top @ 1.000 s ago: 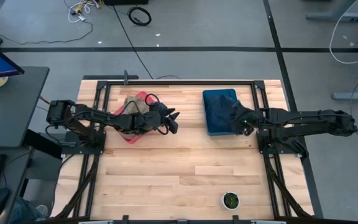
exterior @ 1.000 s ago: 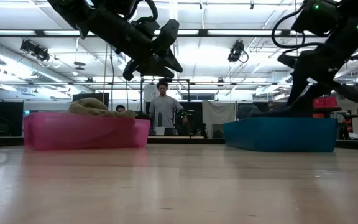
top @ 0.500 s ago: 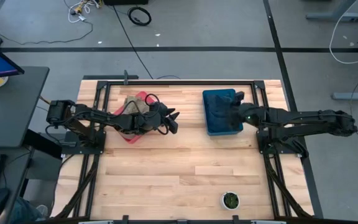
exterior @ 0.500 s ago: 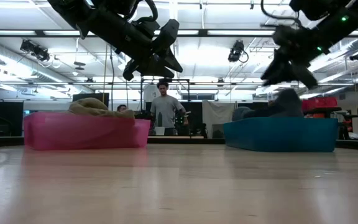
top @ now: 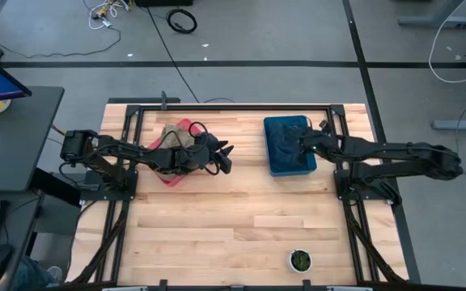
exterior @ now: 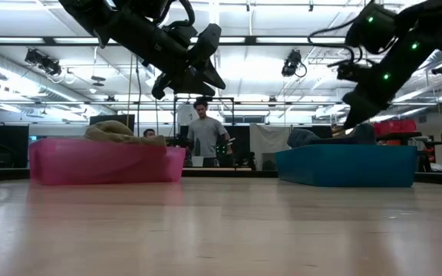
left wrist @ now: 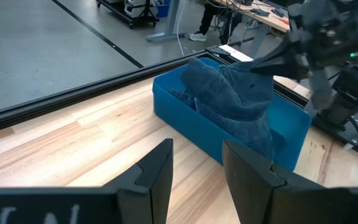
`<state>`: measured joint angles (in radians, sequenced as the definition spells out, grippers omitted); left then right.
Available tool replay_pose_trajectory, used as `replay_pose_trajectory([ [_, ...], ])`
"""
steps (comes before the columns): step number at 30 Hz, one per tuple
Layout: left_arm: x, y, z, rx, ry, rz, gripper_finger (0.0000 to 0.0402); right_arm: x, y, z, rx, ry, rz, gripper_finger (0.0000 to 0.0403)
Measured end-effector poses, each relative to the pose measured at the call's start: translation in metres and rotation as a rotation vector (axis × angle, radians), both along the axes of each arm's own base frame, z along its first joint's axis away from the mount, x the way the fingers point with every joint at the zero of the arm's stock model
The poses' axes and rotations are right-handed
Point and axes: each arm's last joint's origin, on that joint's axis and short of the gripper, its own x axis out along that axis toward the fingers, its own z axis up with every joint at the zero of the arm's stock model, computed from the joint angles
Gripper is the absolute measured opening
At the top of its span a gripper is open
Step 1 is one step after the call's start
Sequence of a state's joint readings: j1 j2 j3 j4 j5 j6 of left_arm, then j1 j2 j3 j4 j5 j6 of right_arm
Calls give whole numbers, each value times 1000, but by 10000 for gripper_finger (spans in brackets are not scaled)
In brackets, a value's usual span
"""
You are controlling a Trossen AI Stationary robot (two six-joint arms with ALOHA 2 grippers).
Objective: Pick & Place hat
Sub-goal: Put the blue cap into the blue bin
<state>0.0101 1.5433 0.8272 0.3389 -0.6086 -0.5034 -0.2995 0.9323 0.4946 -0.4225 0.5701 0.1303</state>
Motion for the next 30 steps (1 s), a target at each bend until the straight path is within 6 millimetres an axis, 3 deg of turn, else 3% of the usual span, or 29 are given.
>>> replay_pose_trajectory([
  [5,0,0,0,0,0,0,142,5,-10,-16,106,-8,-121,5],
  [21,0,0,0,8,6,-3,142,33,-39,-67,244,78,-141,1],
  [25,0,0,0,65,43,-26,142,31,-40,-64,265,97,-128,1],
  [30,-2,-3,9,116,40,-54,142,34,-36,-26,333,108,-114,20],
])
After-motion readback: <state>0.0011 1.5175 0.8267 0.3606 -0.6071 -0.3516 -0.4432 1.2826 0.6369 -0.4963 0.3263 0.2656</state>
